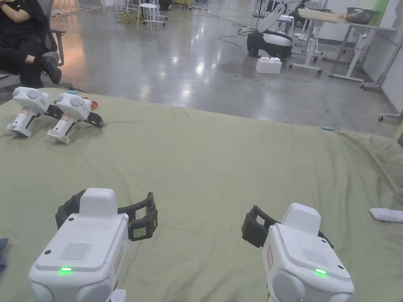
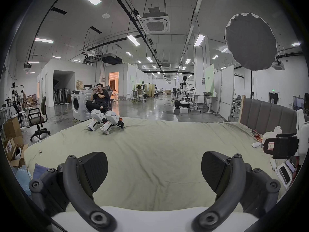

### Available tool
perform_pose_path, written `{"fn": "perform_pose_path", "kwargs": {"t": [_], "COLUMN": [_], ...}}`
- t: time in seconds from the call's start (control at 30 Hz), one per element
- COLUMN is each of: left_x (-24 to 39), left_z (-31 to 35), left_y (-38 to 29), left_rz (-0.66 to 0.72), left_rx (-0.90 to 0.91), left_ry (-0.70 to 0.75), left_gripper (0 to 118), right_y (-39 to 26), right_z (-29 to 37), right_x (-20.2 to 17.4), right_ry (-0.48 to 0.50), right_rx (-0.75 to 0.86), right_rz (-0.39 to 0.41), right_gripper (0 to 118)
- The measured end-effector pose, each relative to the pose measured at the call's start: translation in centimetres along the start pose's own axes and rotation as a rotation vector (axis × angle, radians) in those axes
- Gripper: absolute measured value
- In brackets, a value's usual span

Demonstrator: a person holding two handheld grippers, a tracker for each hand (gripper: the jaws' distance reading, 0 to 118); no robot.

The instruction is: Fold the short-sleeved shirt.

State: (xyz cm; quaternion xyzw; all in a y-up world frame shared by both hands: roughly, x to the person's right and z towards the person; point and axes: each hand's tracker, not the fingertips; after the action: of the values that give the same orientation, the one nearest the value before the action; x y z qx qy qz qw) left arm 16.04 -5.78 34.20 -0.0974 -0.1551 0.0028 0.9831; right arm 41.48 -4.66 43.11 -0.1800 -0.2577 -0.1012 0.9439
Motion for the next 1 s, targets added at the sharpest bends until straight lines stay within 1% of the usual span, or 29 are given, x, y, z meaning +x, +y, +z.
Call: {"fn": "perform_pose_path", "kwargs": {"t": [0.13,0.27,0.43,0.6,1.0], "left_x": [0.1,0.2,0.4,0.6,1.0], "left_z": [0.3,0.3,0.2,0.0,-0.4], "left_y": [-0.1,-0.2,-0.1,-0.3,-0.4], "left_rz": [0.002,-0.023,-0.038,-0.062,-0.093], "left_rx": [0.026,0.025,0.039,0.061,0.034], "left_ry": [0.014,0.021,0.034,0.049,0.041], "left_gripper": [114,114,114,114,114], "right_y": [0.1,0.3,0.4,0.3,0.3], "right_z": [-0.2,-0.5,-0.6,-0.8,-1.1], "right_x": [0.0,0.2,0.7,0.9,1.4], "right_ry": [-0.014,-0.041,-0.036,-0.048,-0.047], "right_rx": [-0.015,-0.021,-0.027,-0.025,-0.032], "right_rz": [-0.007,-0.009,-0.013,0.009,0.019], "right_gripper": [98,98,98,98,98]}}
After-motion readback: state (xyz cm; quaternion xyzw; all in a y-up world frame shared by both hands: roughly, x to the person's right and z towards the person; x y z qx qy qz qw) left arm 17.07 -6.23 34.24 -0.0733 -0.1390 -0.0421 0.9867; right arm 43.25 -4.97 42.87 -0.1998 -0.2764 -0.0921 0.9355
